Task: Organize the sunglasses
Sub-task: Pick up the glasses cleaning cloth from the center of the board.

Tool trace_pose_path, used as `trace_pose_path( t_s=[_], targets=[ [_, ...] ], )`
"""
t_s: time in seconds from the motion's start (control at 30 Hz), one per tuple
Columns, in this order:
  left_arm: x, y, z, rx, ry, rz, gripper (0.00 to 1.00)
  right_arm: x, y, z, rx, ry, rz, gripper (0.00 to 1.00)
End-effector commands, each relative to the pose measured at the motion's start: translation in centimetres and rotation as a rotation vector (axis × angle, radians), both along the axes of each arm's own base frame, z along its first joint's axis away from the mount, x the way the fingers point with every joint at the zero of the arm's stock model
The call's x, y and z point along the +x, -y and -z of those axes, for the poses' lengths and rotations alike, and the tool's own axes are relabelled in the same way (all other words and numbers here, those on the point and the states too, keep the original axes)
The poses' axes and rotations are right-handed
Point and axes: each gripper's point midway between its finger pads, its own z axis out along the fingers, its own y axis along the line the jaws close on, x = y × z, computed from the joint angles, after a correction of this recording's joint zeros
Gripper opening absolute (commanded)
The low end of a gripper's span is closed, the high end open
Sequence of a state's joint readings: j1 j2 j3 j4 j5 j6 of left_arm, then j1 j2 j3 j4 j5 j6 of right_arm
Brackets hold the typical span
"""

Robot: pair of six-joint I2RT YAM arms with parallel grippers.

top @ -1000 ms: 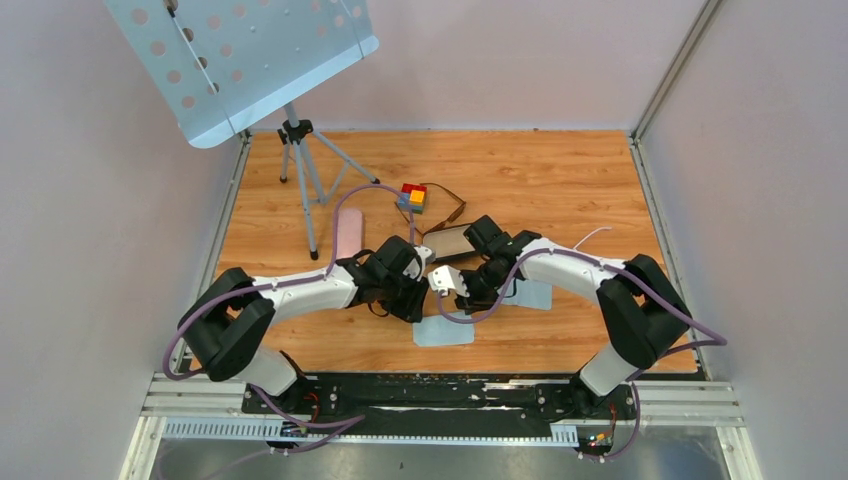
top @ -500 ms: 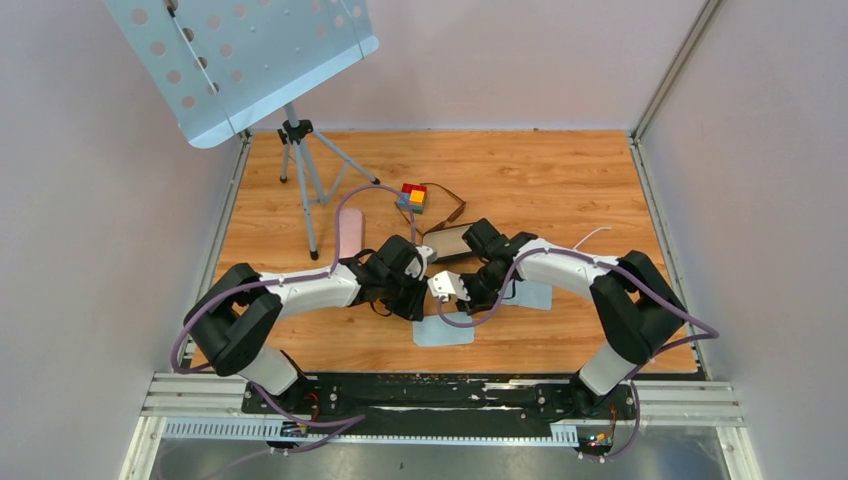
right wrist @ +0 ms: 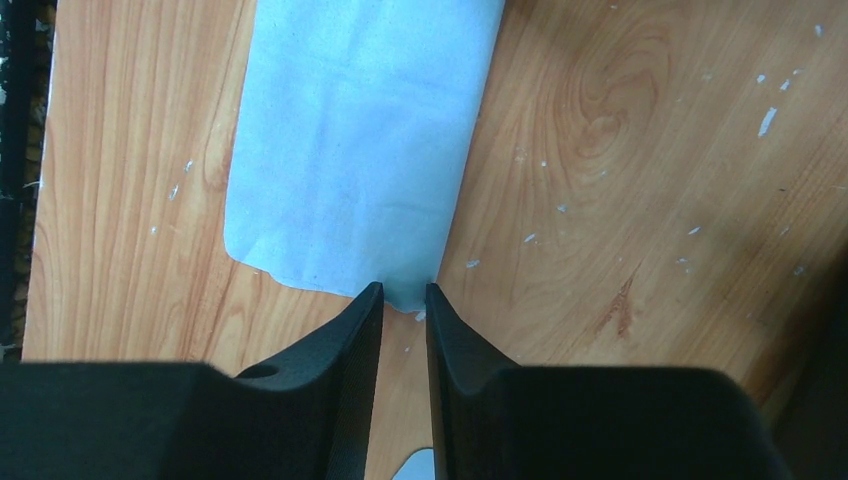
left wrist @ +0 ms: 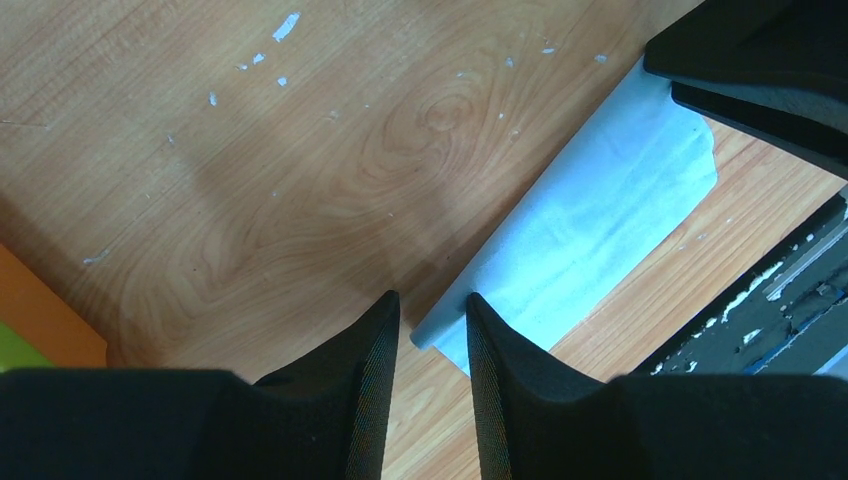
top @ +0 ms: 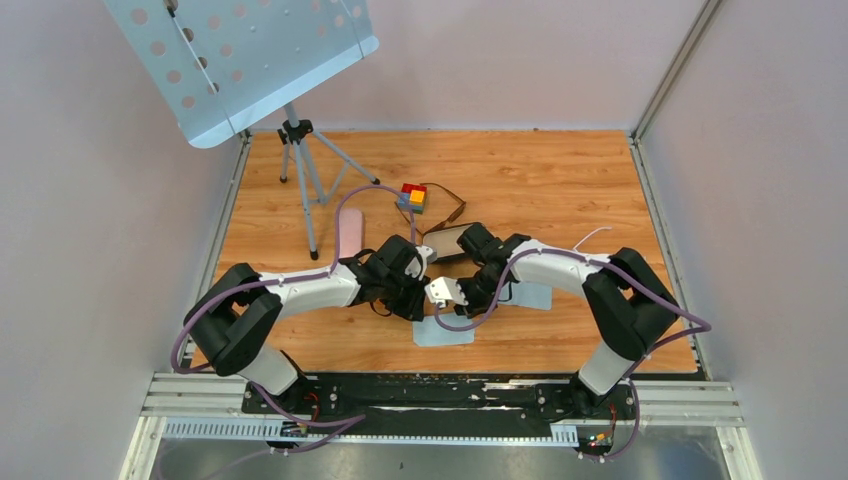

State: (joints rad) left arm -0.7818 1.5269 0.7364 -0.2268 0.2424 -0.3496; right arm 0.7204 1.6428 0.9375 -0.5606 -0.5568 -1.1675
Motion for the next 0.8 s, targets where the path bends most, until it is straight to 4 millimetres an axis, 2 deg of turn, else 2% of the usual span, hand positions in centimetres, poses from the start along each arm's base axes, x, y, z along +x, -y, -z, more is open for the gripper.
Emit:
trace_pose_path(
  t_s=[0.0, 0.1, 0.27, 0.33, 0.67, 0.77],
  targets=[
    [-0.61, -1.89, 1.12, 0.081, -0.020, -0.007, 0.35, -0.54, 0.42, 0.84, -0.056, -0.025, -0.014, 0.25],
    [-0.81, -2.13, 1.37, 0.096, -0.031, -0.006, 0.34, -0.51, 0.36, 0.85, -0.057, -0.026, -0.012, 0.21],
    [-1.00, -2.20, 1.55, 0.096, -0.040, -0.011, 0.32, -0.47, 0.36, 0.84, -0.060, -0.026, -0.006, 0.08],
    [-0.96, -2.25, 1.56, 0.098, -0.037, -0.012, 0.30, -0.37, 0.47, 0.80, -0.065, -0.024, 0.003, 0.07],
    [-1.11, -2.50, 1.68, 0.108, -0.040, -0.009, 0.28, 0.20, 0.52, 0.15, -0.059, -0.001, 0.029, 0.23],
    [-1.18, -2.52, 1.81, 0.108, -0.042, -0.006, 0.24, 0.33, 0.19, -0.07, -0.049, -0.005, 0.035, 0.26]
  ],
)
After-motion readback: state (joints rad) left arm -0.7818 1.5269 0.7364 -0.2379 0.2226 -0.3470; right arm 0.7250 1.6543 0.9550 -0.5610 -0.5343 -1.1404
